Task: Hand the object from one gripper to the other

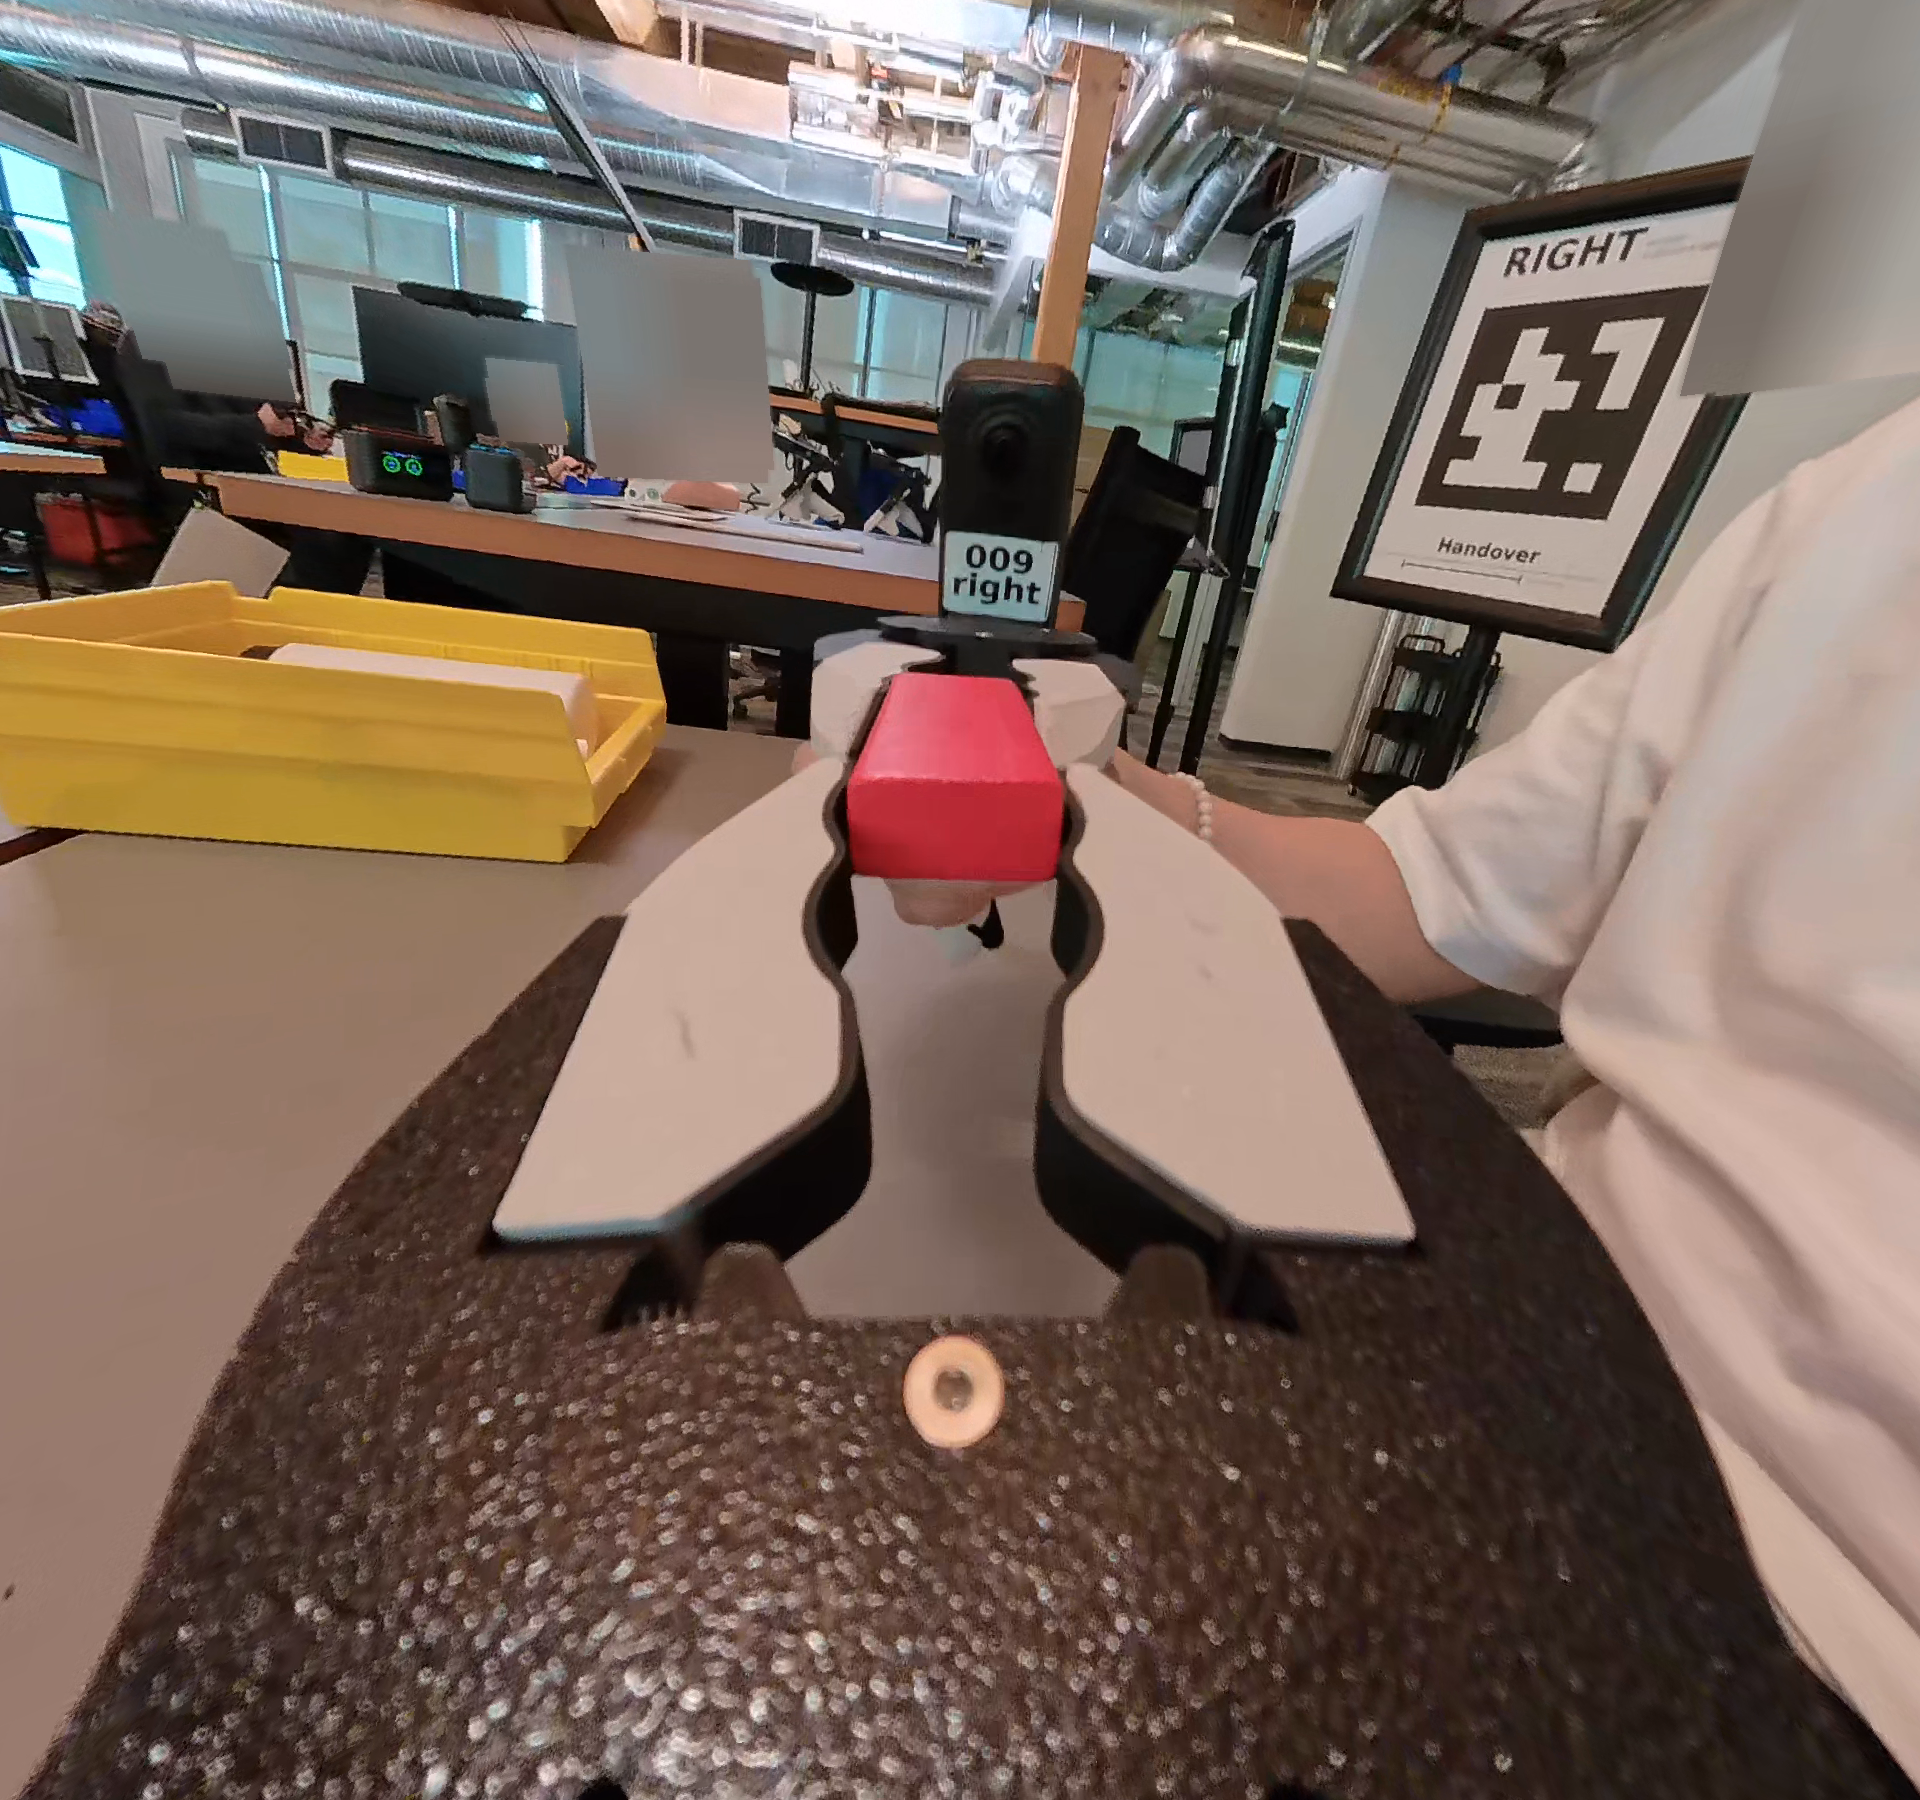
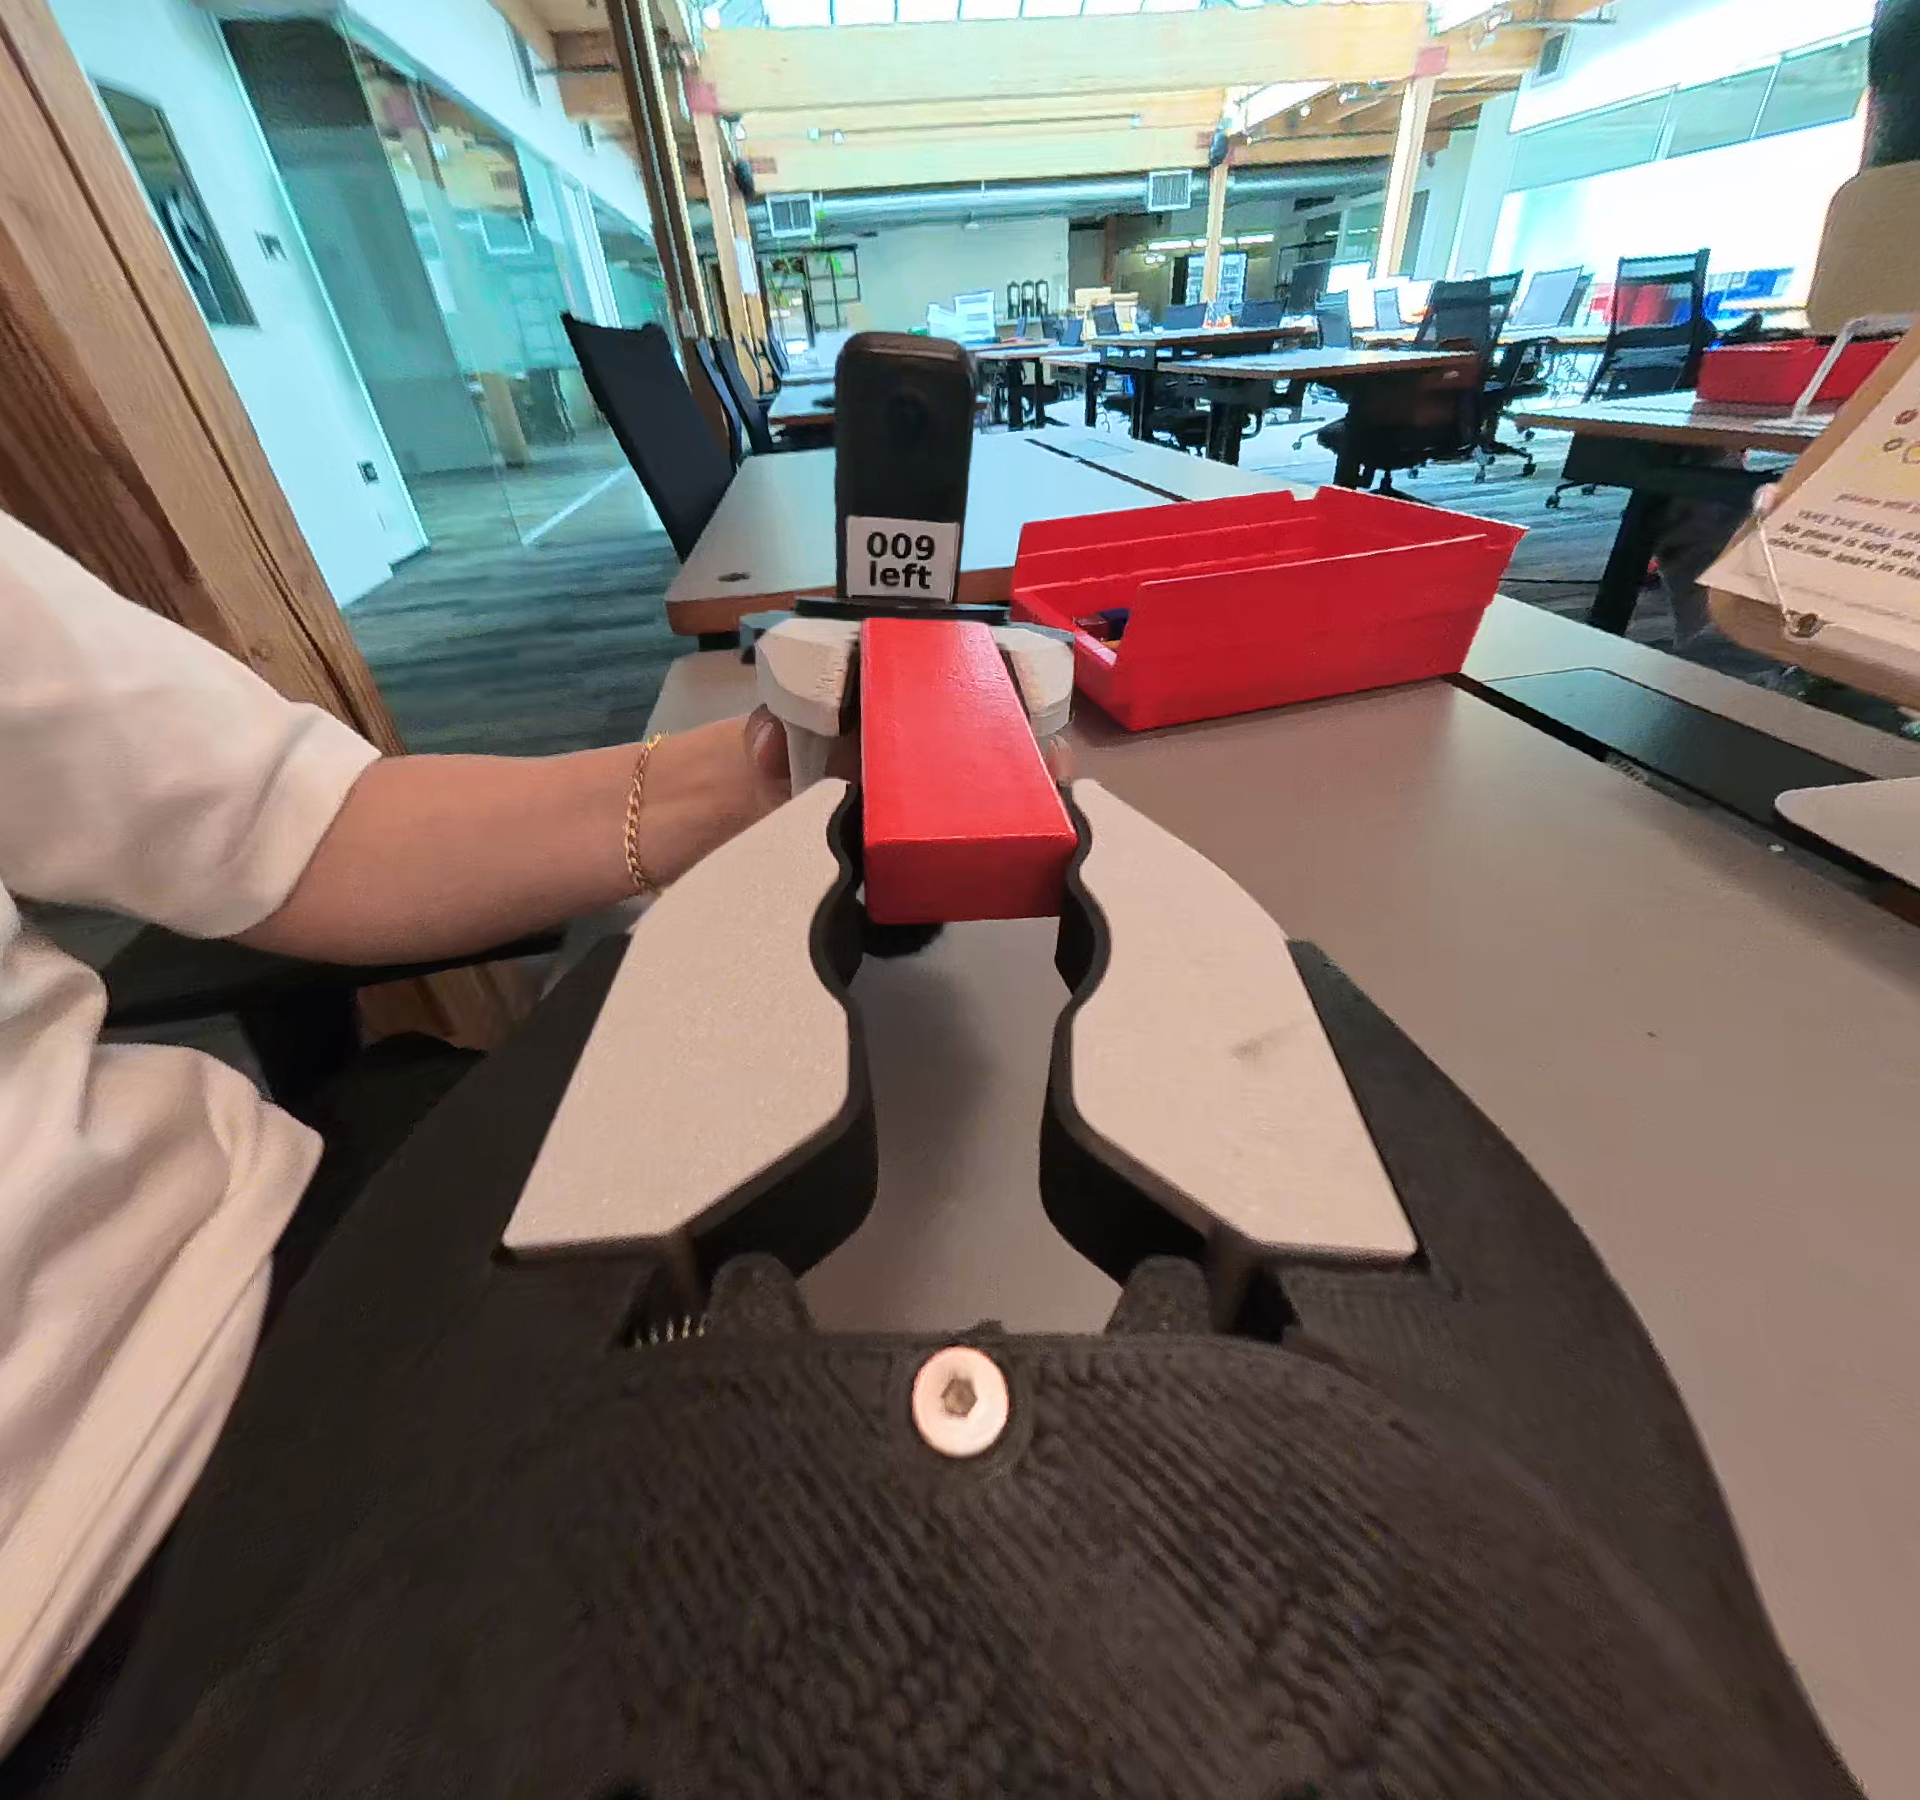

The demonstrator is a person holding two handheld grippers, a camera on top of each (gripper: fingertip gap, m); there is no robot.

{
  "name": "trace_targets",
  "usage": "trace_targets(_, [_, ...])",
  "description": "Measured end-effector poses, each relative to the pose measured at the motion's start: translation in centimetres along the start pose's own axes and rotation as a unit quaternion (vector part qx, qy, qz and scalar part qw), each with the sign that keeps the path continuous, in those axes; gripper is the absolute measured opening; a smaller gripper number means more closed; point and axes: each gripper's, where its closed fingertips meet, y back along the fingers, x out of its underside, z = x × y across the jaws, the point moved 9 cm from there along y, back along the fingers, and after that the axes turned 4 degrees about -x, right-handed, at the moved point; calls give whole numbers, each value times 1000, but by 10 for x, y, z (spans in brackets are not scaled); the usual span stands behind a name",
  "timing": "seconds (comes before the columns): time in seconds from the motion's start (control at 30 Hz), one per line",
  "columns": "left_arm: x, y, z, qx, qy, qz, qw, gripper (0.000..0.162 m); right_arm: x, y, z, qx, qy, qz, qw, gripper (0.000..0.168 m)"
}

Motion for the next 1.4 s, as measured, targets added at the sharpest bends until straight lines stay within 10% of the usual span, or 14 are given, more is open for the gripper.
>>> trace_targets(0.33, [-1, 3, 6, -13, 171, 89, 981, 58, -5, 9, 5, 98, 221, 70, 968, 34])
trace_targets(0.63, [15, 4, 14, 24, 329, 124, 936, 18, 9, 0, 14, 80, 341, 146, 925, 34])
trace_targets(0.93, [-3, 17, 12, -46, 59, 70, 995, 16, 5, 10, -6, 34, -10, 40, 999, 82])
trace_targets(1.17, [-7, 17, -9, -39, -212, 38, 976, 16, 12, -4, -13, -140, -378, -85, 911, 67])
trace_targets(1.4, [4, 7, -14, -42, -293, 79, 952, 16, 23, -13, -12, -133, -400, -50, 905, 40])
